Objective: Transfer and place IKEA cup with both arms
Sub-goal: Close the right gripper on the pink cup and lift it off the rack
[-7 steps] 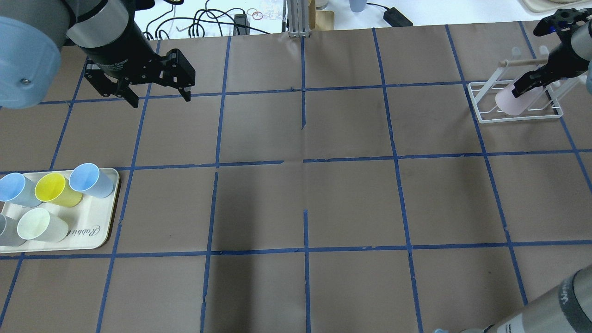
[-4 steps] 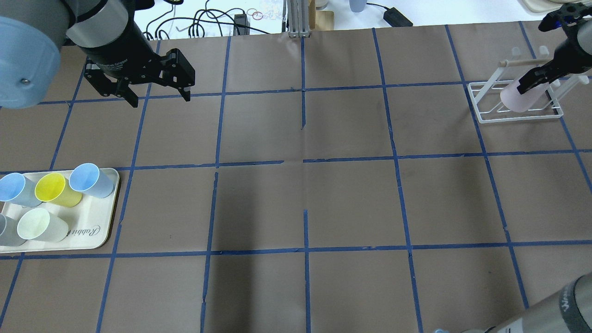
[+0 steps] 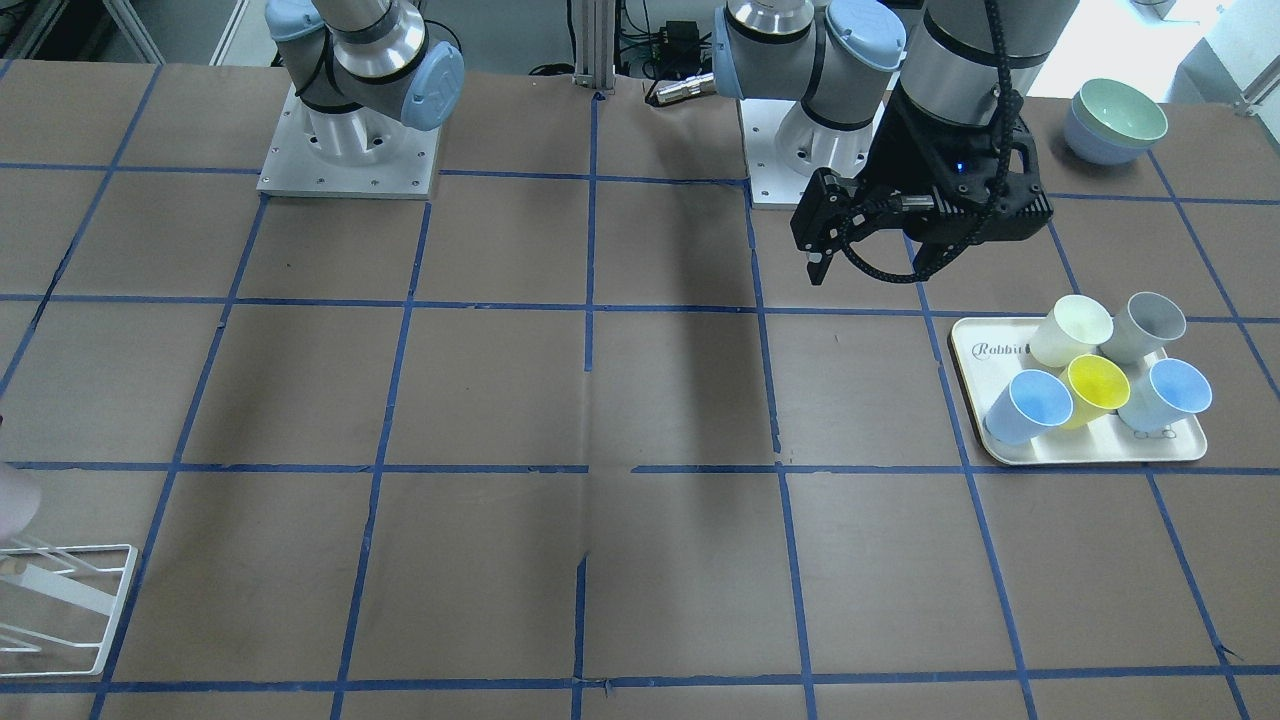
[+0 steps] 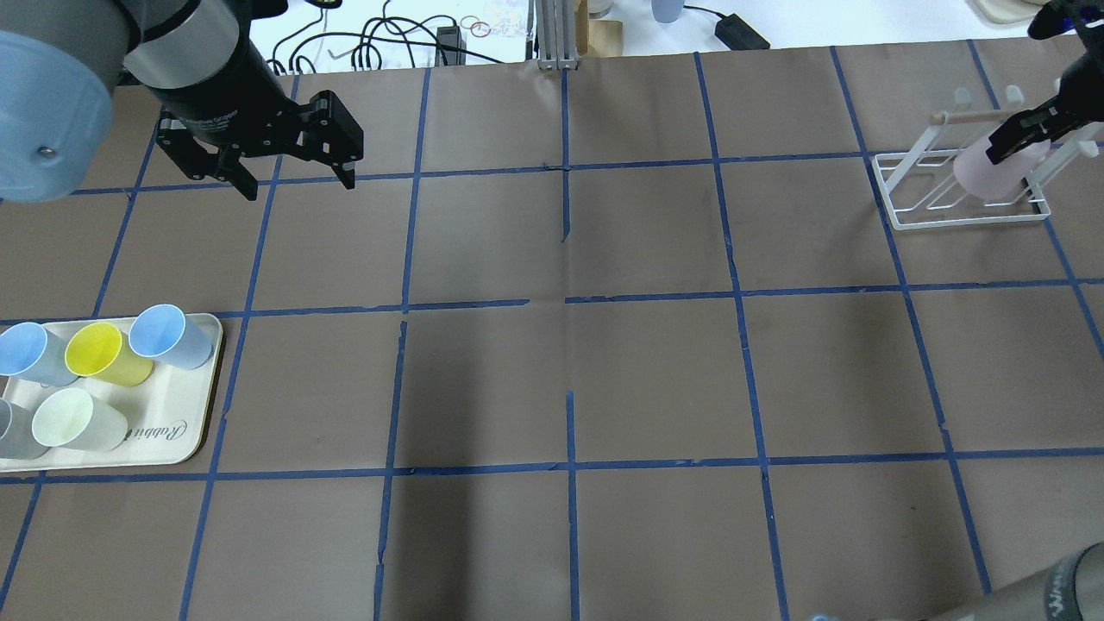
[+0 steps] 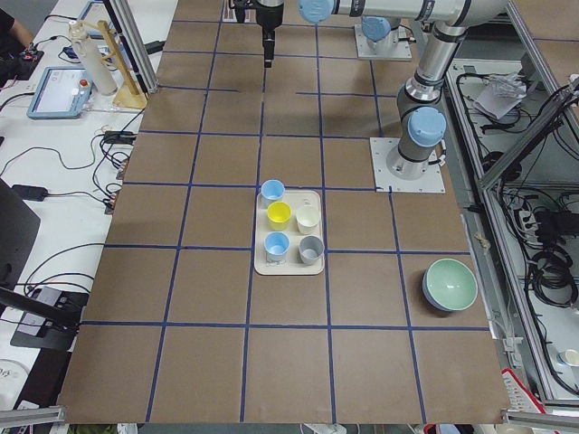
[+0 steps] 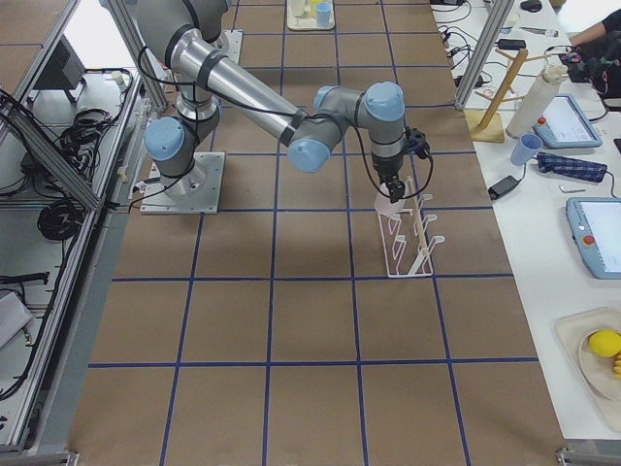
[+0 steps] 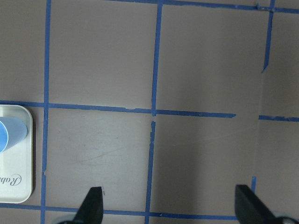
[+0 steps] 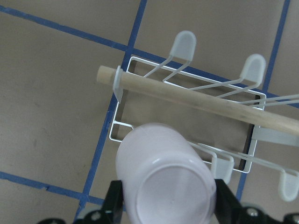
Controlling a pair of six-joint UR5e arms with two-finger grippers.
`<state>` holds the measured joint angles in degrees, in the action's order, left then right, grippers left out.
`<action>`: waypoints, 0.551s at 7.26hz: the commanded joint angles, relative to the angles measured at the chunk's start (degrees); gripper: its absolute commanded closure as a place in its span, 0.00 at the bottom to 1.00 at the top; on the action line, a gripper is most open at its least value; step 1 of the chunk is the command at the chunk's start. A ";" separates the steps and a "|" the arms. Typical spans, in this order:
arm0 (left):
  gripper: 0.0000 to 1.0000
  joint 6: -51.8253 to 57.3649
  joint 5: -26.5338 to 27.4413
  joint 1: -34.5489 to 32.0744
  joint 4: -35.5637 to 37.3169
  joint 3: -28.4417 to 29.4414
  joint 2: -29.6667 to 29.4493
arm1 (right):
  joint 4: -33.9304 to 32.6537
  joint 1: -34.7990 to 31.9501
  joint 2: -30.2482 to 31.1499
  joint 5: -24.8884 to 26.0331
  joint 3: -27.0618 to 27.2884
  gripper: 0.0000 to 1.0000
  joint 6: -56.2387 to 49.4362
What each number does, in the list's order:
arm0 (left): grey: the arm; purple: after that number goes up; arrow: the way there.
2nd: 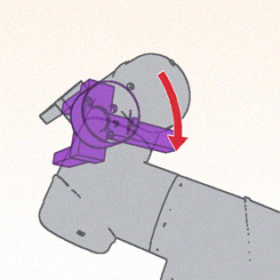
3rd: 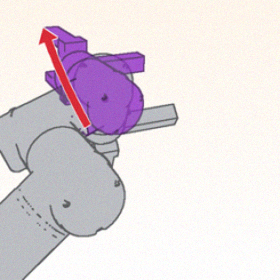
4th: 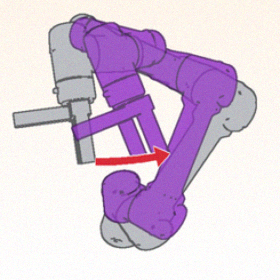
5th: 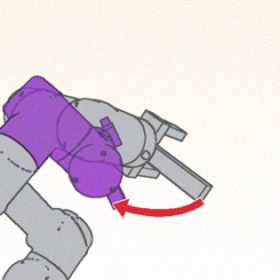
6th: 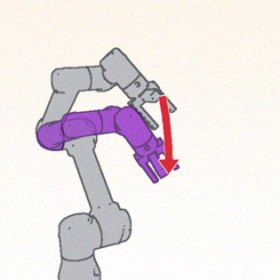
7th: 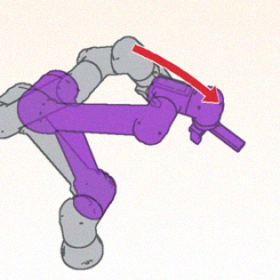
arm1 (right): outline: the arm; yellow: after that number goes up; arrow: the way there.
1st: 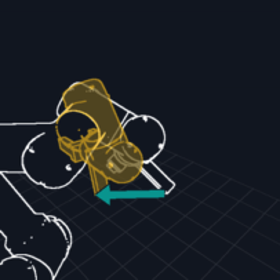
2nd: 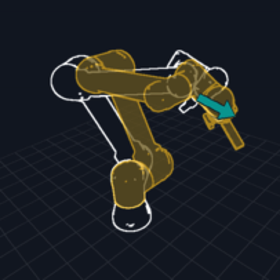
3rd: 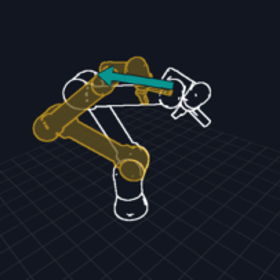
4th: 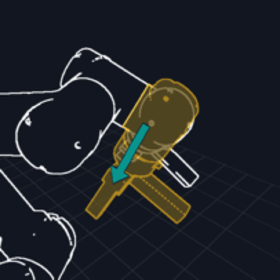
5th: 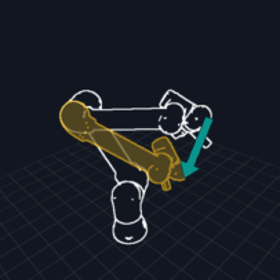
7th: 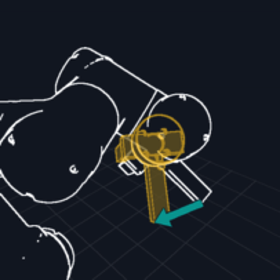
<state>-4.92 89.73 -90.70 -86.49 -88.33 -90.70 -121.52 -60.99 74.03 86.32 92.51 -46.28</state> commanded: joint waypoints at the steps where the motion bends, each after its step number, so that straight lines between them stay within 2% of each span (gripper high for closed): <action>1: 0.00 0.00 0.00 0.00 0.00 0.00 0.00 | 3.12 0.08 3.74 0.86 -0.14 0.87 -0.22; 3: 0.00 0.17 -0.09 0.00 0.00 0.00 0.00 | 6.27 -0.01 7.94 1.39 -0.14 0.87 -0.31; 4: 0.00 0.61 -0.26 0.09 0.00 -0.09 0.00 | 10.64 -1.32 11.02 0.17 -0.05 0.88 0.56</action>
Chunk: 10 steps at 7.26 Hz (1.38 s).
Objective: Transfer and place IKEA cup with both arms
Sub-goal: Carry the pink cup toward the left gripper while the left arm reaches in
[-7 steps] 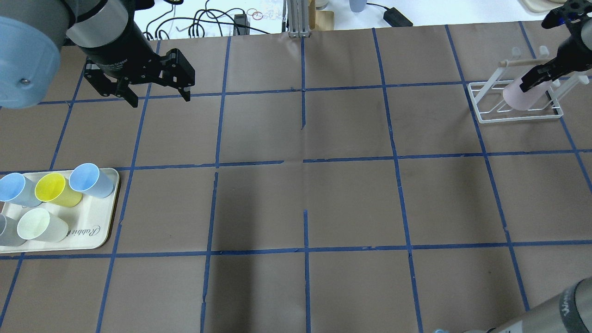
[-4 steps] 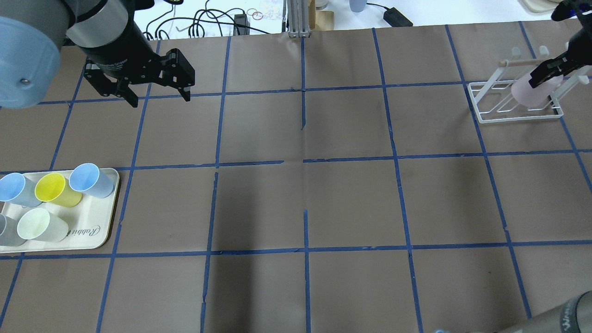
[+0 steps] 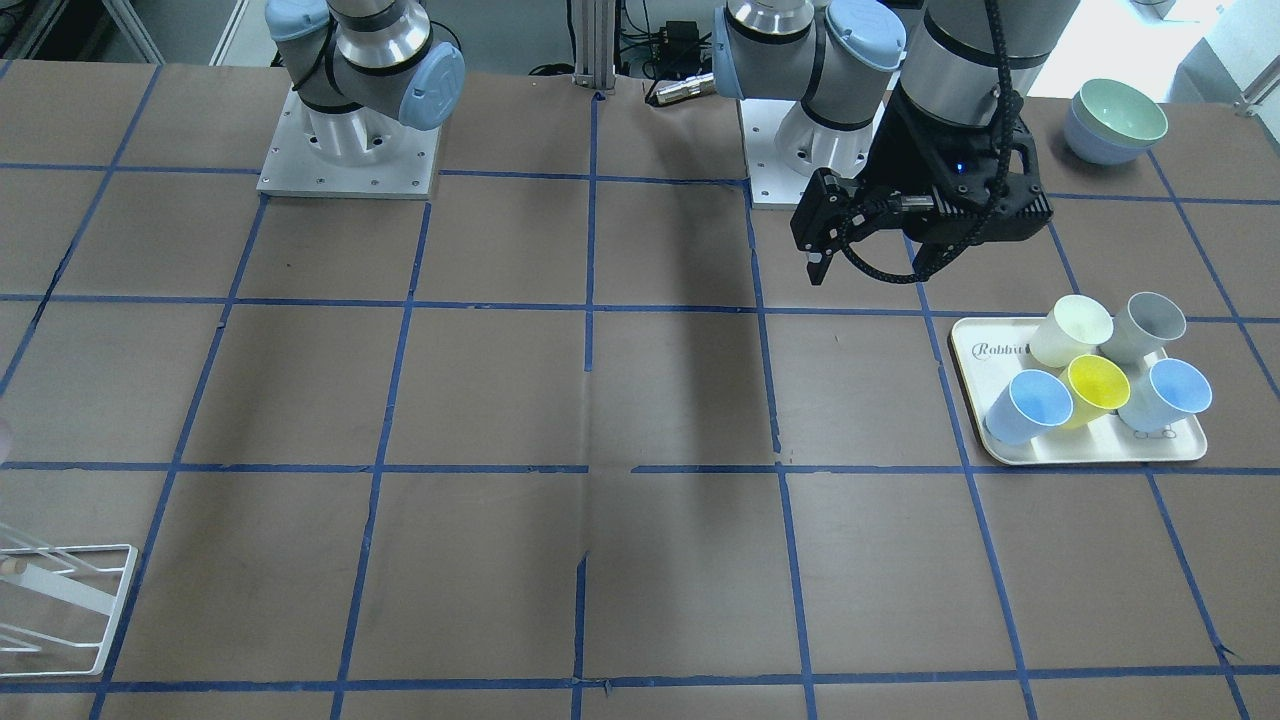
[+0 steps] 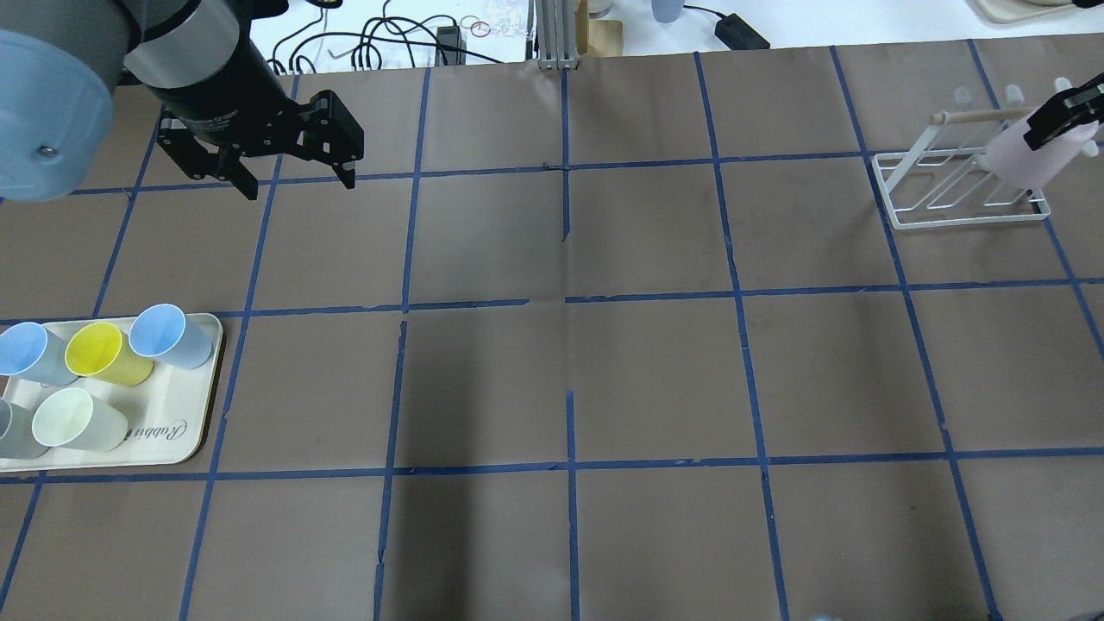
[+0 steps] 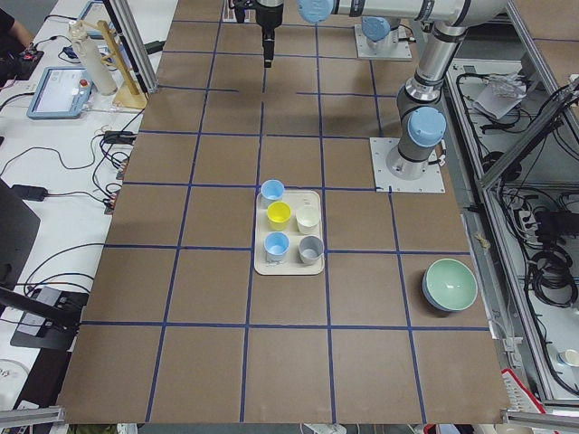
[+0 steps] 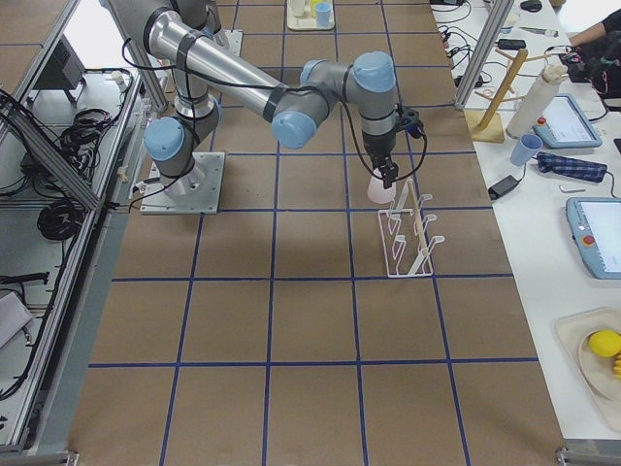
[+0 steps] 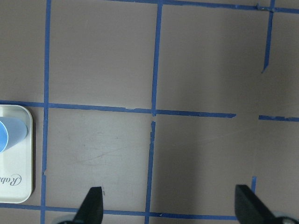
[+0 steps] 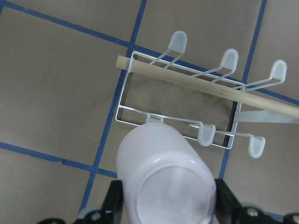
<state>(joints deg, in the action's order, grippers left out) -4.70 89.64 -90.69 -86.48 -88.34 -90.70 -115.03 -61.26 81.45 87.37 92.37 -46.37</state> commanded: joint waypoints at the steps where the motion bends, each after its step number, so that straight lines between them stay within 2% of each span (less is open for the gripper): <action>1: 0.00 0.74 -0.34 0.16 0.08 -0.25 0.00 | 5.77 -5.49 4.41 -0.89 0.00 0.89 3.37; 2: 0.00 3.18 -2.86 0.42 0.09 -0.52 0.17 | 6.74 -10.23 4.68 -0.28 0.00 0.91 11.40; 4: 0.00 7.06 -12.42 5.49 -0.52 -1.48 1.31 | 9.20 -20.51 4.69 -0.18 0.00 0.91 29.58; 5: 0.00 10.47 -16.73 7.79 -2.27 -1.48 1.40 | 11.74 -25.52 5.03 -0.79 0.09 0.96 38.29; 6: 0.00 15.28 -19.30 9.55 -3.42 -1.57 1.41 | 12.37 -30.10 5.04 -1.49 0.09 0.96 44.81; 7: 0.00 17.77 -24.02 11.57 -4.04 -2.36 1.41 | 12.38 -33.10 5.21 -7.24 0.00 0.96 49.66; 8: 0.00 18.66 -29.81 13.07 -4.13 -4.02 1.49 | 14.29 -32.78 6.61 -17.31 -0.09 1.00 51.10; 9: 0.00 18.67 -32.65 13.60 -4.05 -4.73 1.58 | 17.88 -32.52 7.84 -25.67 -0.17 1.00 51.12; 10: 0.00 18.67 -38.34 14.31 -4.13 -5.17 1.41 | 18.44 -32.43 8.55 -31.07 0.00 1.00 51.38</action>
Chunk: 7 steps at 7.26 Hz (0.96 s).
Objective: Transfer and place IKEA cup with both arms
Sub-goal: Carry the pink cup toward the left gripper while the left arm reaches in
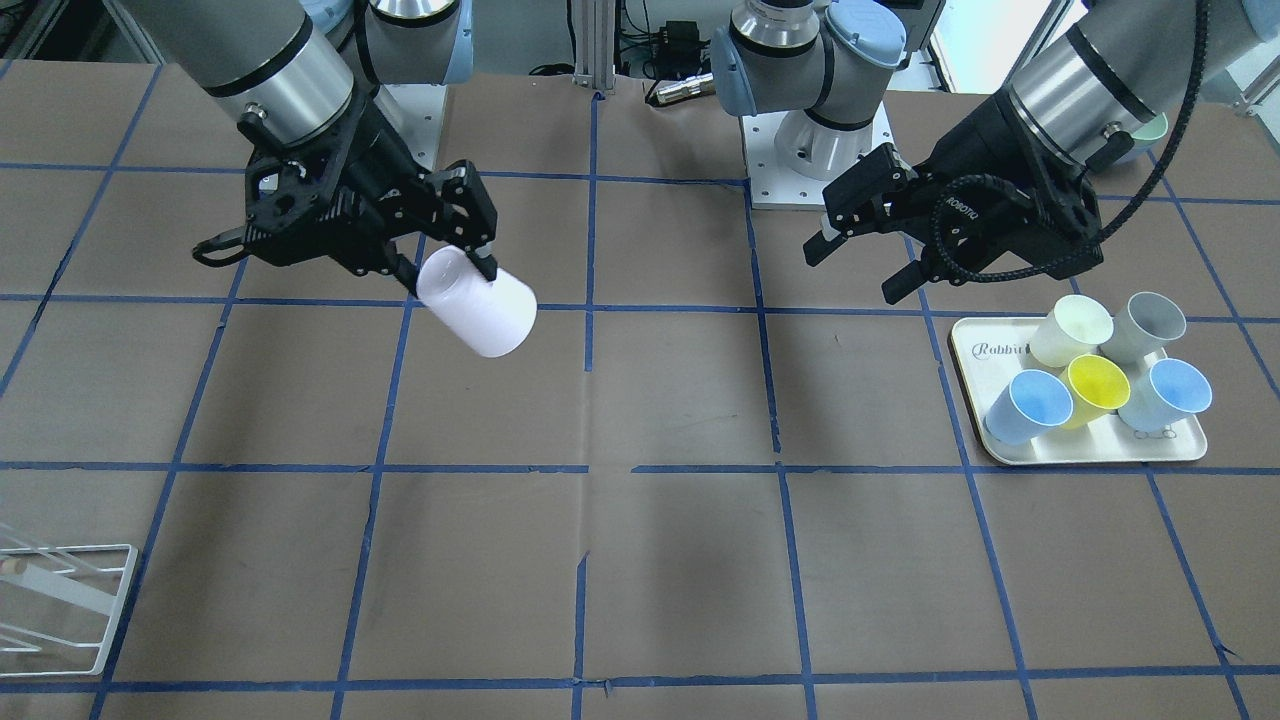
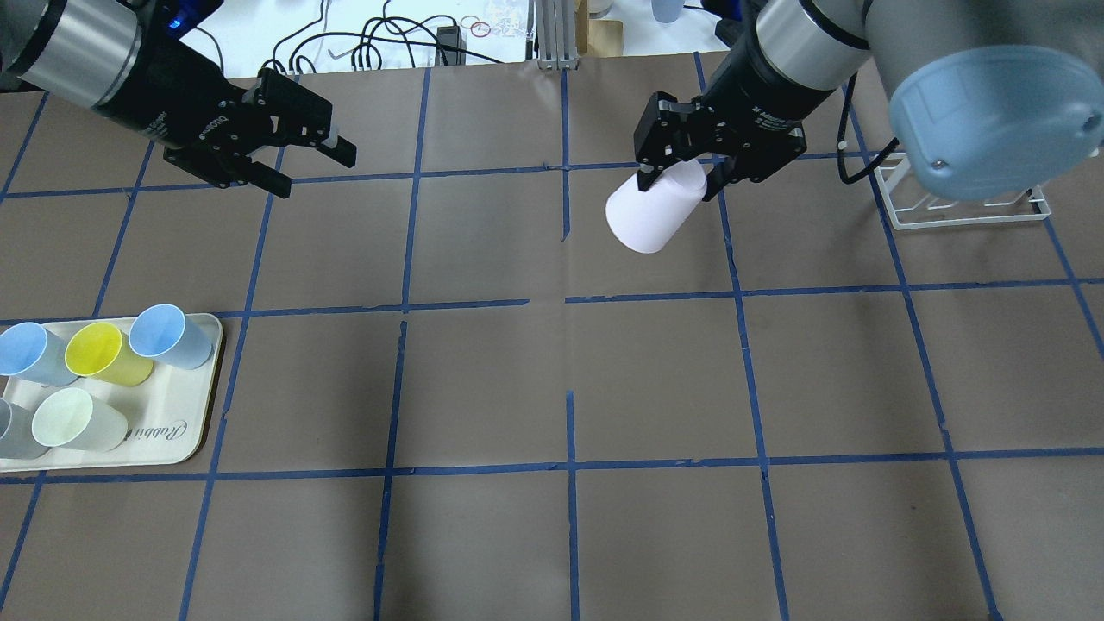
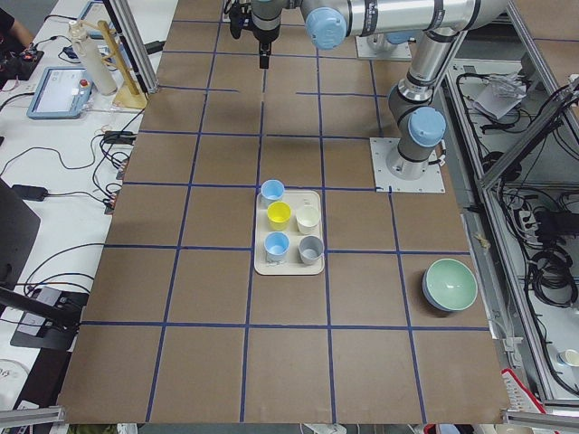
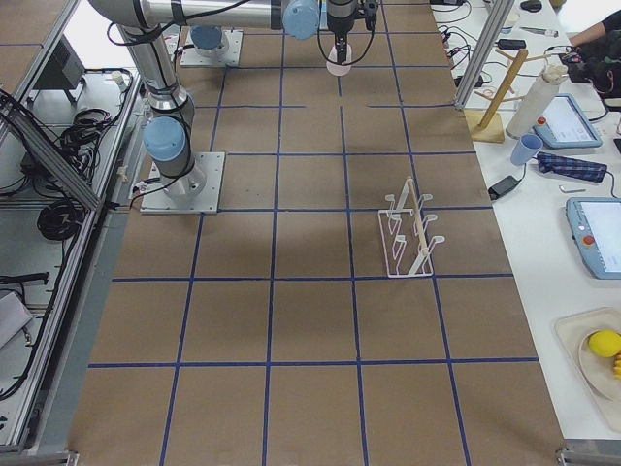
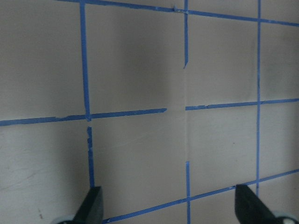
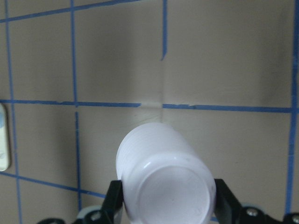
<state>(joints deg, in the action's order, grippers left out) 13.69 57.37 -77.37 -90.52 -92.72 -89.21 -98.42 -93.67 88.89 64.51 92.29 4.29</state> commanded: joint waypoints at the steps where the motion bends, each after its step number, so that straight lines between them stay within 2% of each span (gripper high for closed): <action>1: 0.00 0.20 -12.22 1.61 0.08 -2.88 -0.17 | 2.18 1.11 1.20 -15.31 0.17 1.00 2.89; 3: 0.00 -0.24 -26.53 1.44 0.69 -6.84 0.44 | 6.29 5.32 1.20 -31.65 0.96 1.00 3.09; 4: 0.00 -0.15 -31.83 1.44 0.69 -7.12 0.71 | 8.31 6.30 0.85 -37.04 1.05 1.00 2.83; 5: 0.00 -0.33 -36.41 1.44 0.69 -7.30 1.32 | 11.21 8.57 0.76 -44.83 2.53 1.00 2.04; 6: 0.00 -0.50 -39.24 0.91 0.69 -7.30 1.85 | 11.41 10.51 0.94 -50.39 5.76 1.00 1.95; 7: 0.00 -0.68 -43.27 0.47 0.69 -7.30 2.37 | 11.24 10.61 0.85 -53.58 8.32 1.00 1.51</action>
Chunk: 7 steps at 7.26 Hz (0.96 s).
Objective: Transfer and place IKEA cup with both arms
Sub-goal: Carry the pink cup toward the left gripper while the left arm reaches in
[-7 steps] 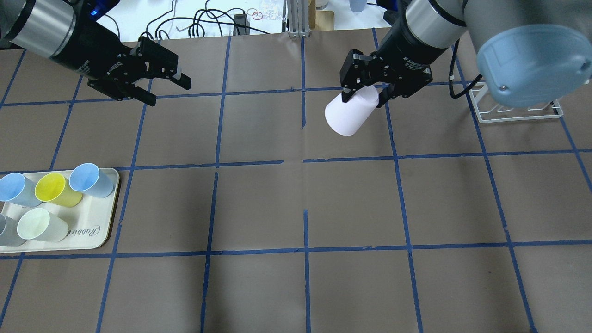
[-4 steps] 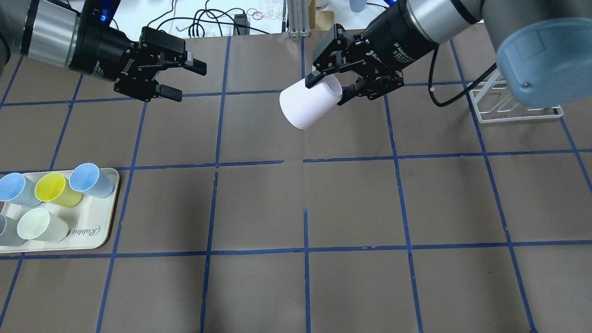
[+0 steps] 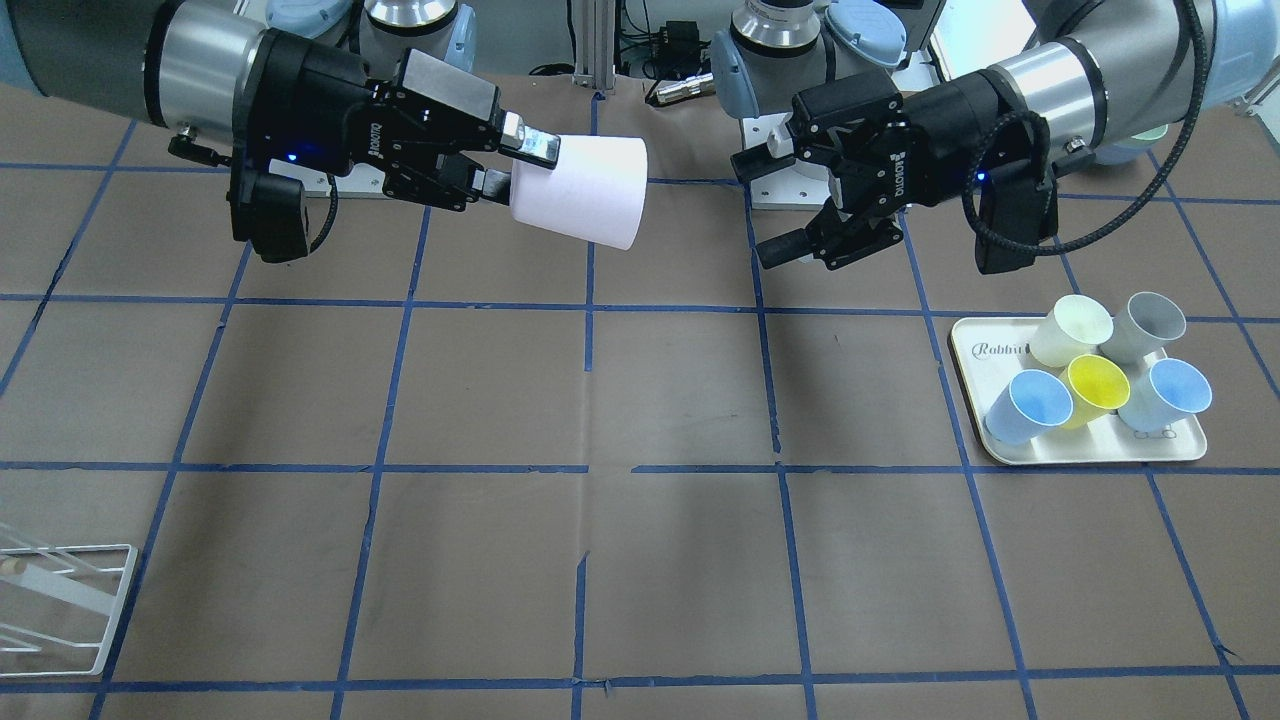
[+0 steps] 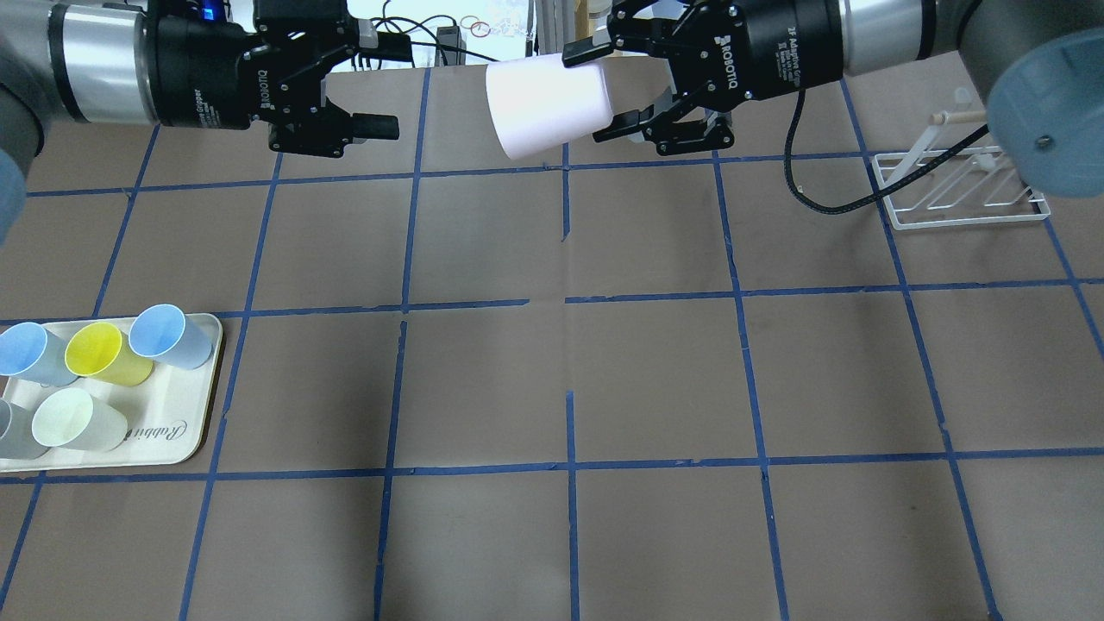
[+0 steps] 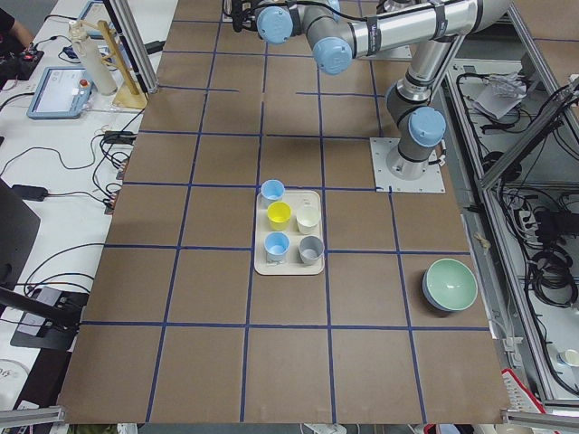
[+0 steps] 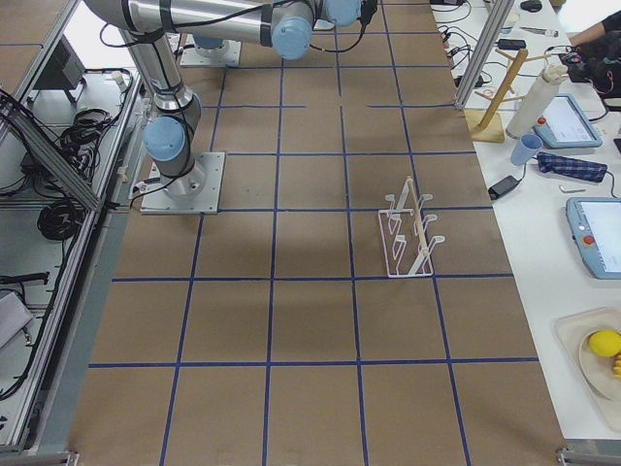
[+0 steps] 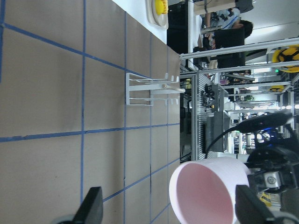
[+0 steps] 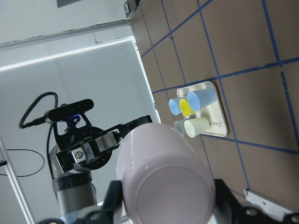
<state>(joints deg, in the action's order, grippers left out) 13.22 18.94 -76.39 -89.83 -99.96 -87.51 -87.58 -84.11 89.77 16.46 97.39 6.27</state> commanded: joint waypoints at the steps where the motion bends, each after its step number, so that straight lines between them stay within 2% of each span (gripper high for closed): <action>1: 0.00 -0.21 -7.40 -0.68 -0.25 -0.14 1.71 | 0.65 1.22 -0.12 -9.04 4.72 1.00 -0.81; 3: 0.00 -3.26 -8.39 -3.75 0.09 -1.46 2.34 | 0.65 0.61 -0.65 -15.03 6.66 1.00 -0.29; 7: 0.00 -3.46 -8.48 -4.11 1.93 -1.55 1.90 | 0.74 -0.71 -1.53 -15.49 6.67 1.00 0.15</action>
<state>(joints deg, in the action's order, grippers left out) 9.85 10.50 -80.46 -88.85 -101.52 -85.31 -86.85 -84.49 88.74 1.02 104.03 6.33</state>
